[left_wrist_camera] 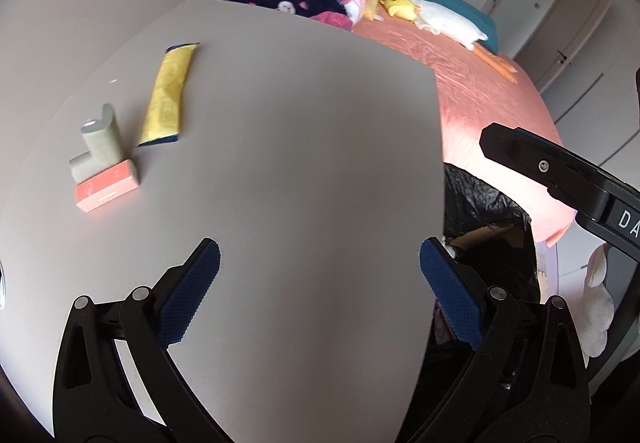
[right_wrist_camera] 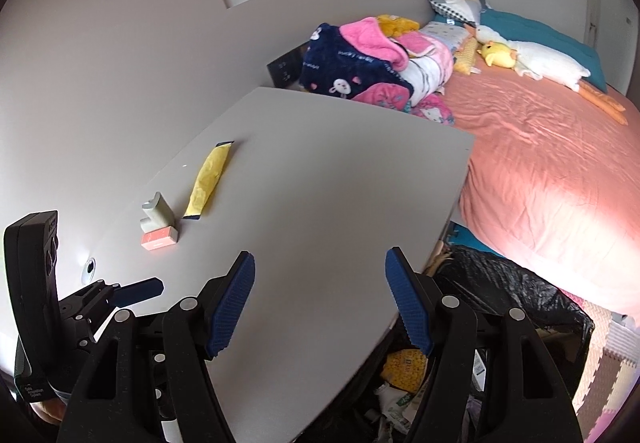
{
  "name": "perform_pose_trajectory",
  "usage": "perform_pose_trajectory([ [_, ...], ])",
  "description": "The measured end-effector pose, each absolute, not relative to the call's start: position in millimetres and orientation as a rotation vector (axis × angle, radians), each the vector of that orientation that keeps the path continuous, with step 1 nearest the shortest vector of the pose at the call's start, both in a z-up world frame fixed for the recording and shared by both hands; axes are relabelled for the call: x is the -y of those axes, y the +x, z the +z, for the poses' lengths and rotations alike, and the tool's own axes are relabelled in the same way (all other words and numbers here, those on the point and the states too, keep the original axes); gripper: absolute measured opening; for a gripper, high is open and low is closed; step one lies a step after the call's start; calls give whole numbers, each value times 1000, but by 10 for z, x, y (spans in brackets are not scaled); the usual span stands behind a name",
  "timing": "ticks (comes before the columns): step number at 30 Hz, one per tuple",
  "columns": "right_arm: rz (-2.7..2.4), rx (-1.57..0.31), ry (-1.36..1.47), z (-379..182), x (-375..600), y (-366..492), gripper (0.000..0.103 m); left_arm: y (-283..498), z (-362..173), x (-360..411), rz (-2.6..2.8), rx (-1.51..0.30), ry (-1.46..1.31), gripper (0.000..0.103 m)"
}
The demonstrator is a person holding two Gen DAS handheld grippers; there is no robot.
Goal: Collect trash
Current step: 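Move both open tools back over the table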
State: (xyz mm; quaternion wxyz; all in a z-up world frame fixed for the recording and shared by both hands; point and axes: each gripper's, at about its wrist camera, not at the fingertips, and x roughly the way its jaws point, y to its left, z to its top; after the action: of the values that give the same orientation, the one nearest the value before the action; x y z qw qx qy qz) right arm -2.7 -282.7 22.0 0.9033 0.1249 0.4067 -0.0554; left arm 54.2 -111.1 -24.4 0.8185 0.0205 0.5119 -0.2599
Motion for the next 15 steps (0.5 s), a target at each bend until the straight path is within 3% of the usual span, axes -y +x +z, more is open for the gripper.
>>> perform_pose_trajectory([
  [15,-28,-895,210,29,2422,401,69,746,-477,480,-373,-1120,-57,97],
])
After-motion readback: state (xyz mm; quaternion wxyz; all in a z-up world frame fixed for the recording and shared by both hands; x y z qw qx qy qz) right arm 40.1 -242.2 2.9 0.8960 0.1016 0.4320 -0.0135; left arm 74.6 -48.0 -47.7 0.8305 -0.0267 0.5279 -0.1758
